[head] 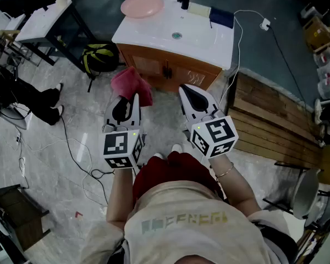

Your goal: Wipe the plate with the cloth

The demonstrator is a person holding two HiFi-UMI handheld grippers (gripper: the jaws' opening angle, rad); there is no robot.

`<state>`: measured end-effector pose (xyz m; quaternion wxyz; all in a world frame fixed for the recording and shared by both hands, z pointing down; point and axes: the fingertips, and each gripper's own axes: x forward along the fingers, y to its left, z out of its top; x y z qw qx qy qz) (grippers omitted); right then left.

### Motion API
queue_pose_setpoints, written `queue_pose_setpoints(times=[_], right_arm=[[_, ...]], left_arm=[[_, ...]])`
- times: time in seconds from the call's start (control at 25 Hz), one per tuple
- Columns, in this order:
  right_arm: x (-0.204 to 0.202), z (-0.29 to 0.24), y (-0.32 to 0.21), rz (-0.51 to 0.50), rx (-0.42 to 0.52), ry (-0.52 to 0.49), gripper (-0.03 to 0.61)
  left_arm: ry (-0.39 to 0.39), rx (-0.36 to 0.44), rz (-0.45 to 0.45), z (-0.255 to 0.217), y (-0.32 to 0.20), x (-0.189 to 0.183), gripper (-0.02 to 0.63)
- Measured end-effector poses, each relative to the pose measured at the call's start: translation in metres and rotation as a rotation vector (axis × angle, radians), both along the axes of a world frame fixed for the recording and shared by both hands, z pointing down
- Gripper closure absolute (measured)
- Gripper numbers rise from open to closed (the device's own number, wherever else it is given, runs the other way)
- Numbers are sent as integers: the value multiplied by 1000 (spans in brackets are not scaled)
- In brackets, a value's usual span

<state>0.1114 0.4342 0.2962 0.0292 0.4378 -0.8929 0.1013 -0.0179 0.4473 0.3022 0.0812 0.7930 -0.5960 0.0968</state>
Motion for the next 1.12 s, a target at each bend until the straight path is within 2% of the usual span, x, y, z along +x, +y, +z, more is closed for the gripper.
queue_pose_setpoints(times=[0.32, 0.6, 1.12], right_arm=[[30, -1, -18, -26, -7, -29, 540], [38, -12, -37, -30, 6, -44, 540], [40, -7, -97, -11, -23, -57, 540]], left_arm=[[3, 5, -50, -1, -13, 21, 546], [-11, 42, -102, -19, -27, 17, 546], [-17, 38, -97, -18, -92, 16, 546]])
